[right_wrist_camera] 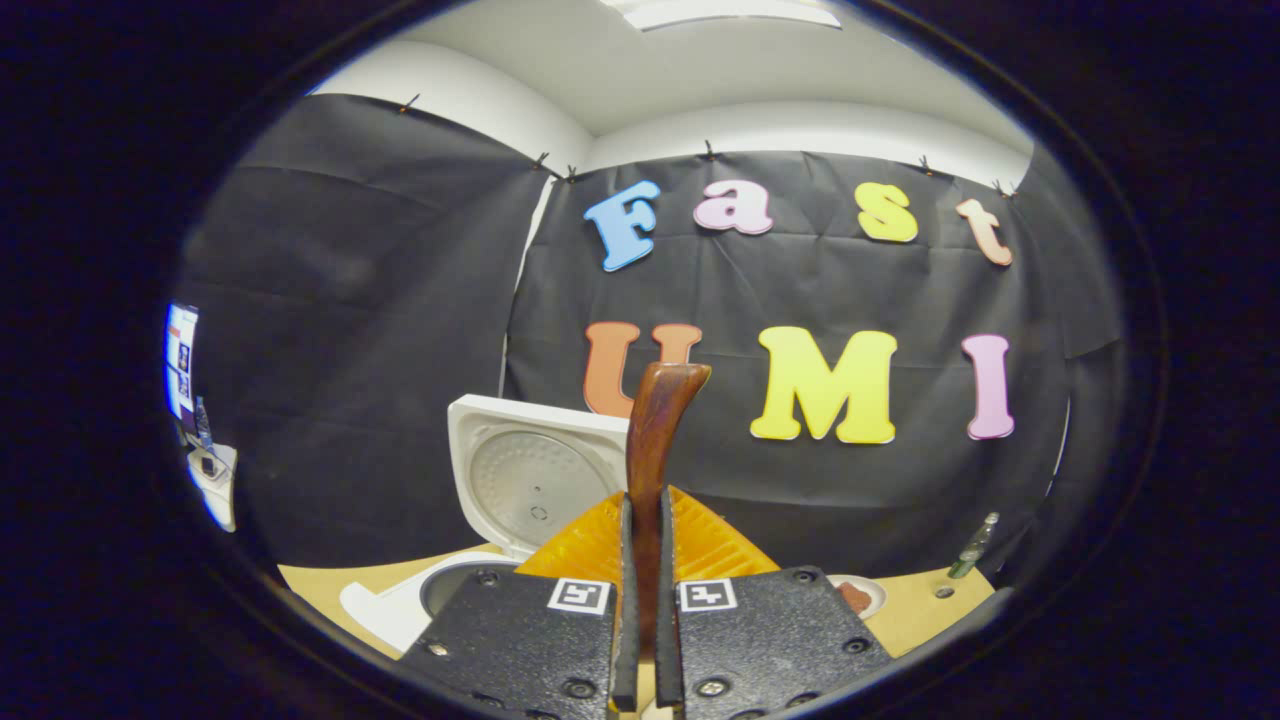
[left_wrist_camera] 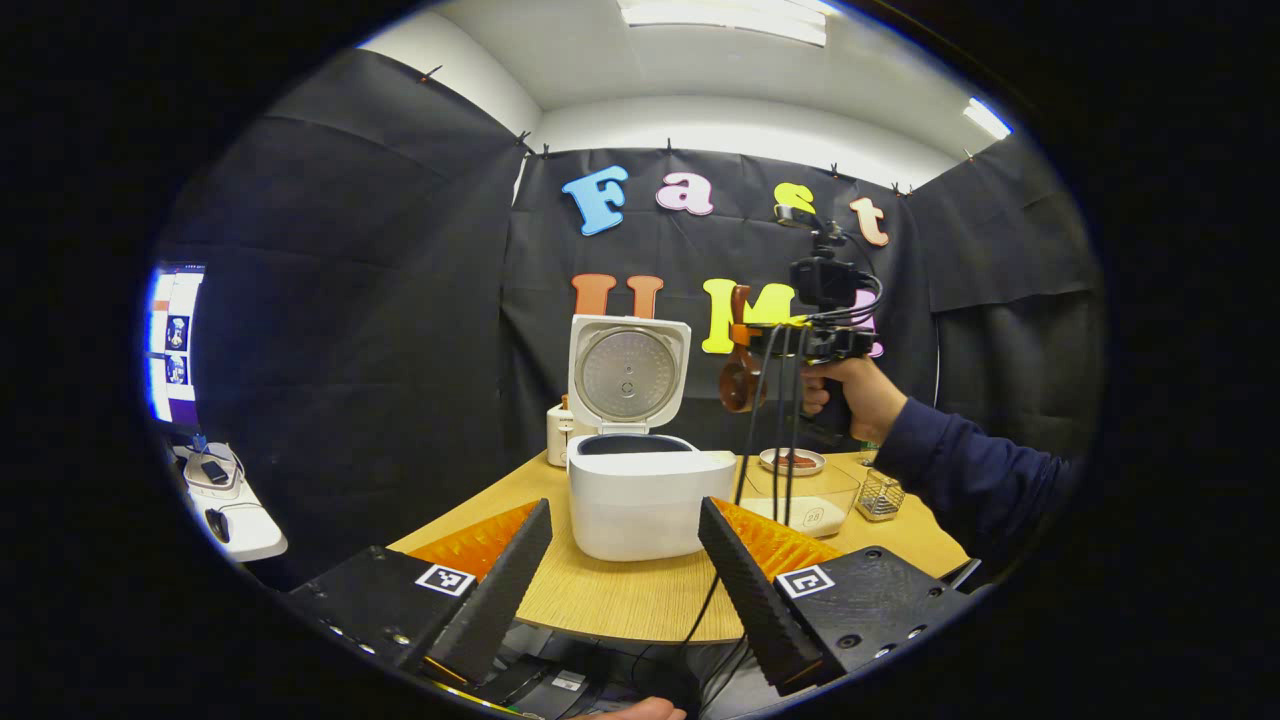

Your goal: Close the left gripper, press the button to open the rice cooker; take a wooden spoon from the chopstick holder with the right hand, scoop a spoonful of rice and pour it into the rice cooker, then put the wooden spoon back into the chopstick holder.

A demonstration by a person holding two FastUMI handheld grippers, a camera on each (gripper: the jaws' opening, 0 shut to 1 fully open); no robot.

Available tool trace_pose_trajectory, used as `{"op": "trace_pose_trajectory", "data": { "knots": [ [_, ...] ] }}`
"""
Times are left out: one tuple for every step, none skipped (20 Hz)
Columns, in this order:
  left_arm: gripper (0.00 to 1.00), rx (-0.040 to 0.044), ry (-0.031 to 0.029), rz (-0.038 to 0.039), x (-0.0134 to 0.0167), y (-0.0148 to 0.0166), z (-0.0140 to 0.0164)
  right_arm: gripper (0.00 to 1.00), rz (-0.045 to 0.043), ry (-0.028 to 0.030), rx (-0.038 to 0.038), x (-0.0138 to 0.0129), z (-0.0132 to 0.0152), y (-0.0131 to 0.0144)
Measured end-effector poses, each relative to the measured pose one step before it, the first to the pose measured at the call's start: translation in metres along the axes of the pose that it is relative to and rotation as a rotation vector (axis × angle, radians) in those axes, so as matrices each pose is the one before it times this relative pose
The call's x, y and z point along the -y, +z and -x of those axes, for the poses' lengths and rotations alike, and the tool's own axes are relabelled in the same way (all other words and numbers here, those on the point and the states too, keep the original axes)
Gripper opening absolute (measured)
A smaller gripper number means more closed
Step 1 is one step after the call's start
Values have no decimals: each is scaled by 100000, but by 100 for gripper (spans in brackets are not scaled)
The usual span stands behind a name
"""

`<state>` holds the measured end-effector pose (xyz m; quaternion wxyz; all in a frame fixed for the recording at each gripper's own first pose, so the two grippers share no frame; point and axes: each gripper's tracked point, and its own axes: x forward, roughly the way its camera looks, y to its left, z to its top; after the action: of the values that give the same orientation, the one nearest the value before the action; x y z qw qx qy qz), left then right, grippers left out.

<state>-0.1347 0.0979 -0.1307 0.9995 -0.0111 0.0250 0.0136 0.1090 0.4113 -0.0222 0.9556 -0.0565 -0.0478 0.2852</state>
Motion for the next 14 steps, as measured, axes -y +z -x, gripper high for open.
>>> {"op": "trace_pose_trajectory", "data": {
  "knots": [
    [94,264,-18,-506,340,170,-207,12,-1701,-1831,813,1638,1158,413],
    [94,-67,-392,-511,408,94,-130,12,-2061,-1948,473,1791,1154,332],
    [94,-74,-483,-635,374,83,-109,12,-2038,-1541,329,1621,1027,319],
    [94,185,-92,-701,260,243,-195,12,-2060,-1791,34,1677,974,163],
    [94,-24,515,-381,103,213,-191,12,-1983,-2375,-98,1762,795,184],
    [94,-31,319,-365,34,253,-240,12,-1105,-1766,-512,1708,759,73],
    [94,321,99,-507,252,425,-221,12,-684,-1420,77,1629,644,265],
    [94,563,226,-547,205,422,-231,12,-188,-2348,463,1723,834,417],
    [94,602,251,-240,141,327,-121,12,140,-2856,458,1999,389,268],
    [94,392,-195,46,357,165,-244,12,135,-3138,746,2081,430,147],
    [94,-512,-390,475,385,-64,-267,12,683,-3084,672,1838,212,-15],
    [94,-1078,-703,400,354,-298,-185,10,1302,-2581,478,1805,201,-138],
    [94,-1026,-527,182,360,-233,-90,10,1147,-2675,26,1628,402,-391],
    [94,-646,245,-306,28,-163,-95,12,713,-2455,-260,1468,326,-666]
  ]
}}
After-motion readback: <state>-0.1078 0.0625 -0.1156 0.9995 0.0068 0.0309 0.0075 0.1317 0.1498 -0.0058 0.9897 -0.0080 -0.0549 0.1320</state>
